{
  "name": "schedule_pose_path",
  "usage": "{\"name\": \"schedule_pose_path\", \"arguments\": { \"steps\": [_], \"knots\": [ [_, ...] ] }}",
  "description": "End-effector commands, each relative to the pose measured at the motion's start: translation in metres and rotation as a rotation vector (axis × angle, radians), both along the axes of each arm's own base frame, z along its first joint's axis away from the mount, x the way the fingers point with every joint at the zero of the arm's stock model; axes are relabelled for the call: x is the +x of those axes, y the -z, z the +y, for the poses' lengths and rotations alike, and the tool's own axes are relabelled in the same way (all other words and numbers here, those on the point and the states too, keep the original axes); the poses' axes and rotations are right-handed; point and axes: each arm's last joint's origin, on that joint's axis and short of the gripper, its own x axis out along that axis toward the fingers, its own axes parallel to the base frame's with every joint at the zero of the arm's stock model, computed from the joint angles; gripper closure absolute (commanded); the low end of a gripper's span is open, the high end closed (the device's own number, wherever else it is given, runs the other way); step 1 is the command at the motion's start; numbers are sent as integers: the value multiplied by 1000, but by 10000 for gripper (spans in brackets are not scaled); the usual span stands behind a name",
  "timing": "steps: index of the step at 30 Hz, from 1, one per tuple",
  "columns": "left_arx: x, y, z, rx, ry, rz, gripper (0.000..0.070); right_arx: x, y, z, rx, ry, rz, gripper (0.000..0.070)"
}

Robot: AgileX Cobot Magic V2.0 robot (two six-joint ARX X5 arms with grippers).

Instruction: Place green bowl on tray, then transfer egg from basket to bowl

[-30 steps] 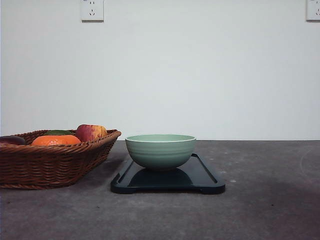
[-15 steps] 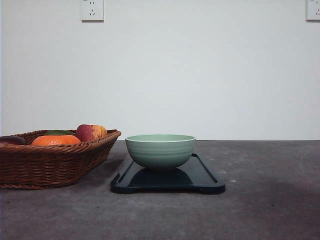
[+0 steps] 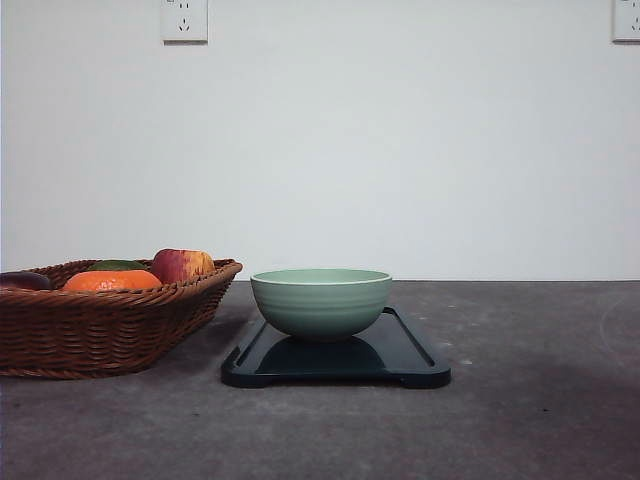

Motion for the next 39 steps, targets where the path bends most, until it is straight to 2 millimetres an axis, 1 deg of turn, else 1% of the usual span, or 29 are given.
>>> {"name": "schedule_pose_path", "arguments": {
  "steps": [1,39],
  "knots": [
    [1,5,0,-3,-4,7,700,0,1,0,11,2,-3,684],
    [1,5,0,-3,-4,7,700,0,1,0,11,2,-3,684]
  ]
}}
